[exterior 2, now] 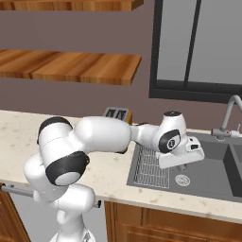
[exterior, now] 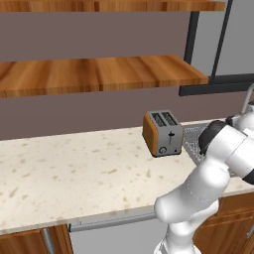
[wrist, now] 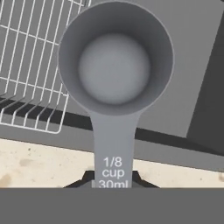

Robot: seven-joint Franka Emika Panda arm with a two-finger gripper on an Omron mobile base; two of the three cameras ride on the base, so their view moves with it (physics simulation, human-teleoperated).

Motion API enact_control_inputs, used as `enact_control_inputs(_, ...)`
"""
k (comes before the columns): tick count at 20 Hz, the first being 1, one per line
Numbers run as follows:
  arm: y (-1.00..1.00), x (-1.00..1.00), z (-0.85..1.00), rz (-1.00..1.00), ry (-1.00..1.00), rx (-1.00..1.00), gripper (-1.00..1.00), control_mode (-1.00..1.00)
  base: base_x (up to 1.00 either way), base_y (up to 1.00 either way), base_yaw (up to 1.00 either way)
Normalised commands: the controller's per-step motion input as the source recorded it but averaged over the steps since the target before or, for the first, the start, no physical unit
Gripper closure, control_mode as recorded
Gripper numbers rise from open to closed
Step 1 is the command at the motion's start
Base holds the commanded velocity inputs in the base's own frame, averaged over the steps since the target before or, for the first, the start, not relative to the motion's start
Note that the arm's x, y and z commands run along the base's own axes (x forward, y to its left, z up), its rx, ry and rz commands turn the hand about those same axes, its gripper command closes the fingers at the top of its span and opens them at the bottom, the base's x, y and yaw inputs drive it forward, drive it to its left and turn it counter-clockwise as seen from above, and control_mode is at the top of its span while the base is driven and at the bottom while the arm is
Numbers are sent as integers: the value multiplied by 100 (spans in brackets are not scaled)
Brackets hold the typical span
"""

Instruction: Move any existing items from the left basin to the right basin for drying. Then move the measuring cup from the counter to the left basin of the sink for washing.

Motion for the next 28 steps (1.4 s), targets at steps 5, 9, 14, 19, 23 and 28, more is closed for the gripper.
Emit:
enact_control_inputs(5, -17, 33, -2, 10, 0, 6, 100, -100, 0, 0, 0)
enact_control_inputs(9, -1, 17, -24, 5, 0, 6, 100, -100, 0, 0, 0)
enact_control_inputs(14, -2, 10, -32, 2, 0, 6, 100, -100, 0, 0, 0)
enact_control_inputs(19, -7, 9, -25, 2, 0, 5, 100, -100, 0, 0, 0)
enact_control_inputs(23, -4, 6, -17, 3, 0, 6, 100, -100, 0, 0, 0)
enact_control_inputs(28, -1, 0, -20, 3, 0, 10, 100, -100, 0, 0, 0)
